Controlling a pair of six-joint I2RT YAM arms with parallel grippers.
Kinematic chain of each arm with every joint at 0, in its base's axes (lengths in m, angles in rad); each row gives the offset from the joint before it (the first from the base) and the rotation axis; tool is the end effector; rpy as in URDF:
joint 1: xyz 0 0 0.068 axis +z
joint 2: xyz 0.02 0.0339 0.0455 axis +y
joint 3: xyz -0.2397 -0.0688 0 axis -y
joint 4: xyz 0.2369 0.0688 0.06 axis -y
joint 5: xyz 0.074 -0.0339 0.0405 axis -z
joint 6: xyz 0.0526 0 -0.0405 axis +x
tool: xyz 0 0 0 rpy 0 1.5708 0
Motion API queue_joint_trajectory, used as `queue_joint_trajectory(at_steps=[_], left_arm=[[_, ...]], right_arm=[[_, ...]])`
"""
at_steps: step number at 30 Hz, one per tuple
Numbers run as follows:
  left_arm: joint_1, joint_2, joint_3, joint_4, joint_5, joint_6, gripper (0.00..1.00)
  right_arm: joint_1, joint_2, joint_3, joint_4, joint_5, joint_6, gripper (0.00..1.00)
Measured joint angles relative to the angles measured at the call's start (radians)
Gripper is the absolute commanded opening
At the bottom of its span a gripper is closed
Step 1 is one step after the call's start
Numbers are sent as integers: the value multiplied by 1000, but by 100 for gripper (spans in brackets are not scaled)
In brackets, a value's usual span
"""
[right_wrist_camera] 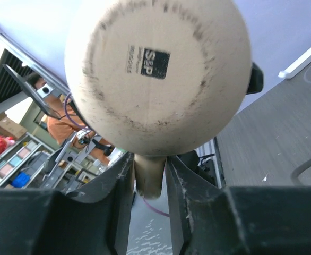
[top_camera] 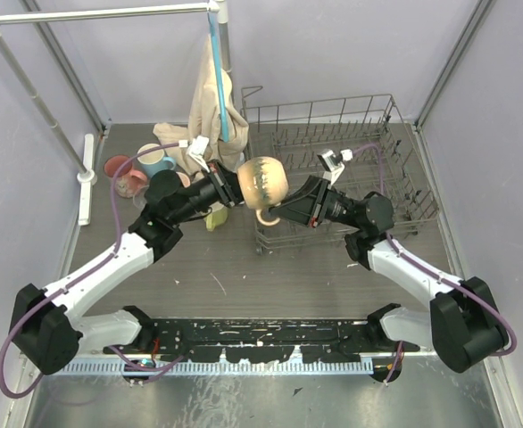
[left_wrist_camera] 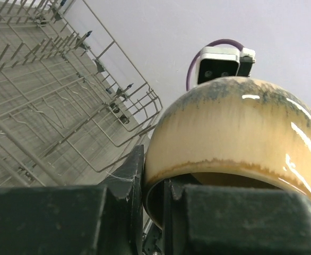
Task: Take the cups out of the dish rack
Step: Place the cup at the center of the board.
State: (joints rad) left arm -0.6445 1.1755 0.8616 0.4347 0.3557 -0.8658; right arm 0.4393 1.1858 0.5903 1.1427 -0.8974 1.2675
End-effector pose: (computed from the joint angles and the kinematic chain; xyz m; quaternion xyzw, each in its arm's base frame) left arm 0.2240 -0.1913 0.3335 0.0595 0.6633 -0.5904 0.4560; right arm 0.2096 0.1440 0.3080 -0.1687 0.5562 0.7316 0.3564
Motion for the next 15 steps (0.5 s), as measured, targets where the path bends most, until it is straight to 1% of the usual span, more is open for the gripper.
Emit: queue_joint_trajectory(at_steps=[2, 6, 10, 11, 12, 15], left_arm=[[7, -13, 0, -22, -4, 1, 0], [28, -43, 0, -43, -24, 1, 0], [38, -60, 0, -46, -32, 0, 0], [41, -63, 0, -52, -33, 0, 0], [43, -70, 0, -63, -33, 0, 0], [65, -106, 0, -122, -36, 4, 0]], right_arm=[[-6, -14, -6, 2, 9, -11, 44], [-27, -60, -18, 4, 32, -34, 48], [-27, -67, -18, 8, 40, -43, 53], [-27, -67, -18, 6, 42, -46, 59], [-27, -68, -18, 0, 43, -52, 61], [-32, -87, -21, -47, 50, -84, 63]])
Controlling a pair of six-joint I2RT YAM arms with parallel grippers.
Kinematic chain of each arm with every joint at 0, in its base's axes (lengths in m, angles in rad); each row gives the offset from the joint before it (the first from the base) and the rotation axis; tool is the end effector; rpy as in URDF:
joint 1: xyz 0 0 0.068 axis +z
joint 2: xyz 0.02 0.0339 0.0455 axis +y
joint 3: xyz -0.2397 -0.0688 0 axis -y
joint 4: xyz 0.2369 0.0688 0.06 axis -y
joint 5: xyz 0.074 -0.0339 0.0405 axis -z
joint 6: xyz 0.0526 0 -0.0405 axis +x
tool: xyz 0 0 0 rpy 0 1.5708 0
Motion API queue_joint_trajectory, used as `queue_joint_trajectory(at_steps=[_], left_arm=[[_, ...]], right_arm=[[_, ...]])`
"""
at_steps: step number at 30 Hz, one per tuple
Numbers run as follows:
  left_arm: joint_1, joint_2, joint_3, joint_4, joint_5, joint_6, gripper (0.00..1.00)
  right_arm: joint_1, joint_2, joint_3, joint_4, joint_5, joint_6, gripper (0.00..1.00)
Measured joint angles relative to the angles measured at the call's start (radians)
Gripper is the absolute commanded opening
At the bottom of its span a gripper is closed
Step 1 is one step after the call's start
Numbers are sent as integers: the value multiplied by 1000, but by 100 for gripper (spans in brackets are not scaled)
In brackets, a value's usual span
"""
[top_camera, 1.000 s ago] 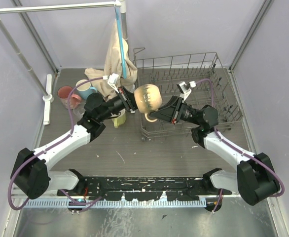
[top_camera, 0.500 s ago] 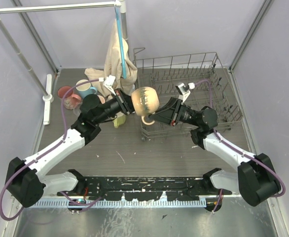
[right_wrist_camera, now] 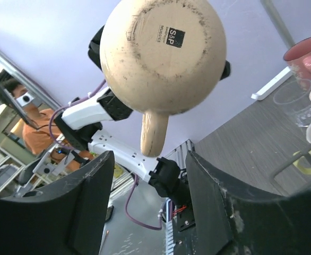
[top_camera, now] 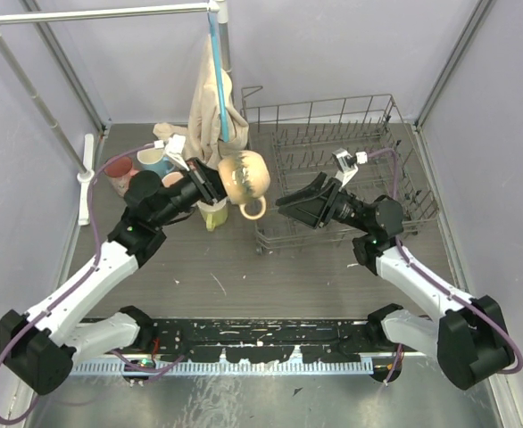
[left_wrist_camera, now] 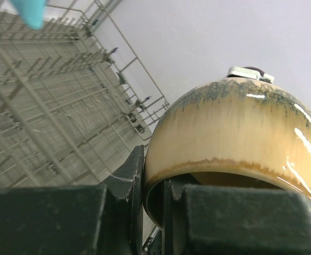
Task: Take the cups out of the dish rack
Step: Place the cup at the center of the board.
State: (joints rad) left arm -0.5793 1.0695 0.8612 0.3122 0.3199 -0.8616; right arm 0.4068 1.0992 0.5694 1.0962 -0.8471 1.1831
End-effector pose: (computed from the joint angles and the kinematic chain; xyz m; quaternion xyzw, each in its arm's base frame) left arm 0.2188 -0.1629 0.3463 0.0242 0.6710 -0.5640 0.4808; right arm 0.2027 0.1302 0.3175 -0.1674 0.5425 0.7089 0.4184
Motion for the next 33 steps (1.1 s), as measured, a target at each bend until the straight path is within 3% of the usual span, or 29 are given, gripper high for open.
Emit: queue_joint_trajectory(at_steps=[5, 12, 16, 21, 28, 33], left_arm=[[52, -128, 23, -222, -58, 68, 0], [67, -292, 213, -677, -321, 226, 0], [67, -319, 291, -910, -488, 285, 0], [69, -265, 286, -1160, -623, 308, 0], [79, -161, 206, -1331, -688, 308, 0], [162, -85, 201, -1351, -674, 317, 0]], right_arm=[[-27, -100, -6, -177, 39, -125, 66], [-52, -222, 6, -451, 166, -318, 71], [-55, -285, 12, -592, 271, -409, 73], [-55, -341, 13, -702, 351, -492, 73], [-55, -369, 26, -812, 418, -565, 73], [-55, -399, 27, -841, 431, -587, 73]])
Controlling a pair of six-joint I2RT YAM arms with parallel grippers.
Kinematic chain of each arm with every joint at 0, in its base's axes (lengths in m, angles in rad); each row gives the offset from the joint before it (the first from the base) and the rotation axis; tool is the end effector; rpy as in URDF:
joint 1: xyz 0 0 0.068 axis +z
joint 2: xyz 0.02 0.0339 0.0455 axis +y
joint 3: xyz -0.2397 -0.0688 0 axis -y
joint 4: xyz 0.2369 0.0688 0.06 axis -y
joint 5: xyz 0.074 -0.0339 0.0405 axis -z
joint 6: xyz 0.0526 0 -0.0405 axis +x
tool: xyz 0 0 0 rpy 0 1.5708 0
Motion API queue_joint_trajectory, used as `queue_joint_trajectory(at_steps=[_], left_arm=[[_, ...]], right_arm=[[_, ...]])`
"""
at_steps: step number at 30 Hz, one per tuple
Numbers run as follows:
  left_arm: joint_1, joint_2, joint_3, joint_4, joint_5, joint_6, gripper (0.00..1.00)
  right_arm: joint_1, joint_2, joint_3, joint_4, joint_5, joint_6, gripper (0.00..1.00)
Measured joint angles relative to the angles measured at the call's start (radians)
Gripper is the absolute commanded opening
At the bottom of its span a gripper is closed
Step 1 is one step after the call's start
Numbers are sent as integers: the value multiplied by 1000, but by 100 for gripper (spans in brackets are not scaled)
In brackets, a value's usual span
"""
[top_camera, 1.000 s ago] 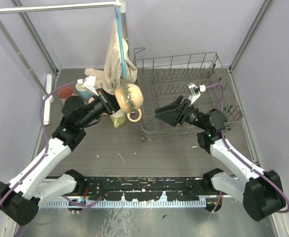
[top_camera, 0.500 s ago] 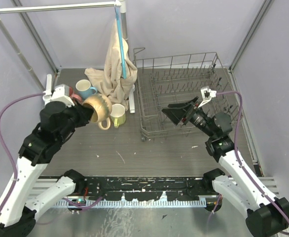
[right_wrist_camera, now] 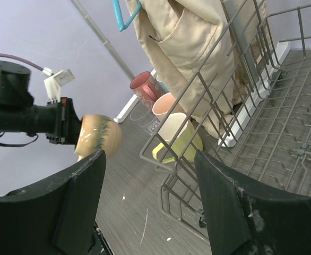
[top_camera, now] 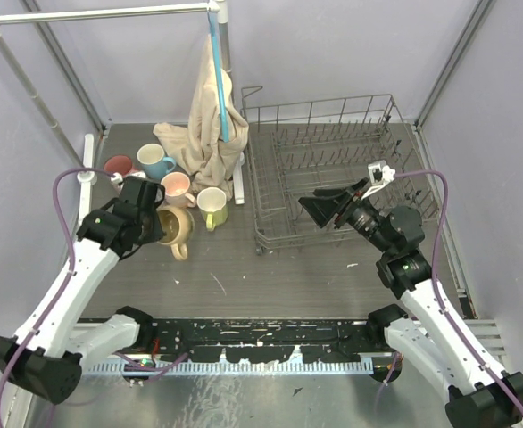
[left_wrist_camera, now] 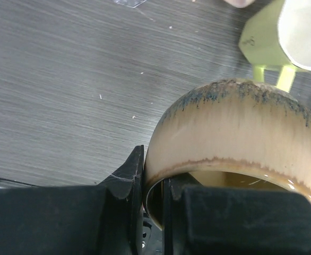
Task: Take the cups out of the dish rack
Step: Place the cup at the center of the board.
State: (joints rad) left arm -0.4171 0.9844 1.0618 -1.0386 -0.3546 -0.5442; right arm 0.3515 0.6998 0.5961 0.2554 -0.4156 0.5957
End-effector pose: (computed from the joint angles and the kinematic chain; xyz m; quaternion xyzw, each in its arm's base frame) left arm 0.1807 -0.0601 0.2902 -0.1125 0.9337 0.0126 0.3397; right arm 0.1797 0.0885 0.3215 -0.0777 0.6518 0.4582 0.5993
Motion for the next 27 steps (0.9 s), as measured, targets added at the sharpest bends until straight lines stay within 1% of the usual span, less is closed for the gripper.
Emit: queue_joint_trajectory(at_steps=[5, 9, 12, 18, 20, 24, 25, 27], left_arm=[[128, 104, -3, 18, 62, 27, 0], [186, 213, 2, 29, 108, 55, 0], [201, 284, 4, 45, 126, 69, 0], [204, 411, 20, 79, 150, 84, 0], [206, 450, 25, 86, 156, 90, 0], [212, 518, 47, 93, 156, 99, 0], [215, 532, 51, 95, 156, 100, 0], [218, 557, 61, 96, 156, 103, 0]], right_arm=[[0, -18, 0, -4, 6, -12, 74], [0, -19, 2, -18, 15, -27, 74], [0, -15, 8, -35, 30, -42, 75], [0, 3, 17, -51, 56, -53, 82], [0, 8, 17, -53, 60, -56, 88], [0, 13, 17, -55, 64, -68, 92], [0, 14, 17, -56, 64, -70, 98], [0, 17, 17, -56, 64, -72, 100]])
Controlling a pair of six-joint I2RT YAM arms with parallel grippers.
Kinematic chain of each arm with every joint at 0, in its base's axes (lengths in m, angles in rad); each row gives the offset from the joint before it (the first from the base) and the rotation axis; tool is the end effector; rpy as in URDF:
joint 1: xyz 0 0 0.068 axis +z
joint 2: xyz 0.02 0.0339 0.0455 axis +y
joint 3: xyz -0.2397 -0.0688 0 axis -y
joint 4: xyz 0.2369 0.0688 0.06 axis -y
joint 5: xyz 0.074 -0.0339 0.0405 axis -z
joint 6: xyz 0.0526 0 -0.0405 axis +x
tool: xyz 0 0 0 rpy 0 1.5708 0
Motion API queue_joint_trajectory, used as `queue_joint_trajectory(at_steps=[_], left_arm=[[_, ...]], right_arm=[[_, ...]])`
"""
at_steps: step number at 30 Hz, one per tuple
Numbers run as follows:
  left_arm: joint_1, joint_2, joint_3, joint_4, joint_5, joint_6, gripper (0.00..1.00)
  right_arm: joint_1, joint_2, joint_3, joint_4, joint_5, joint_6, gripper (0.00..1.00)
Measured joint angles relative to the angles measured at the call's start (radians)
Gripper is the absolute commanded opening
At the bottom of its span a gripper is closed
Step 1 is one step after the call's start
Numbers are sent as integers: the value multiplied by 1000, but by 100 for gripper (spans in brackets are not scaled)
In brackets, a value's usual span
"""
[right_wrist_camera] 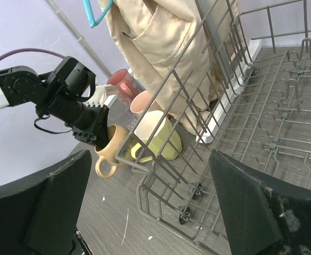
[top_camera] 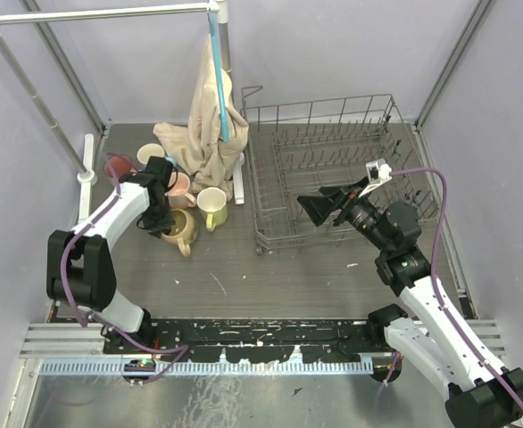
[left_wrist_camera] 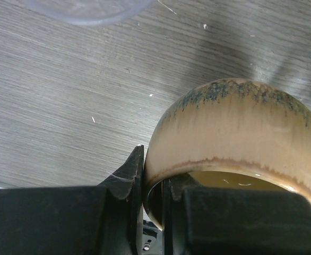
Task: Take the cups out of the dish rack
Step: Place the cup at the center of the board.
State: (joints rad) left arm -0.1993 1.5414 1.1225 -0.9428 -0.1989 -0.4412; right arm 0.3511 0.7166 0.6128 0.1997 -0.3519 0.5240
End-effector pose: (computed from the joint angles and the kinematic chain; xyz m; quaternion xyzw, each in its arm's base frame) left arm 0.2764 -0.0452 0.1887 -0.1297 0.9811 0.0610 0.1296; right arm 0.1852 0.0872 0.3179 -0.0719 0.6707 0.4154 0.6102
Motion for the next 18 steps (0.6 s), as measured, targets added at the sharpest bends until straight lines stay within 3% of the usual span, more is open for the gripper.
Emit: queue_joint_trajectory(at_steps=[15, 18], left_arm=[[0, 142, 60, -8, -63, 37, 0], [0, 160, 61, -10, -76, 41, 6]], right_arm=[[0, 21, 0, 1, 0, -19, 100], [0, 21, 0, 2, 0, -21, 100]])
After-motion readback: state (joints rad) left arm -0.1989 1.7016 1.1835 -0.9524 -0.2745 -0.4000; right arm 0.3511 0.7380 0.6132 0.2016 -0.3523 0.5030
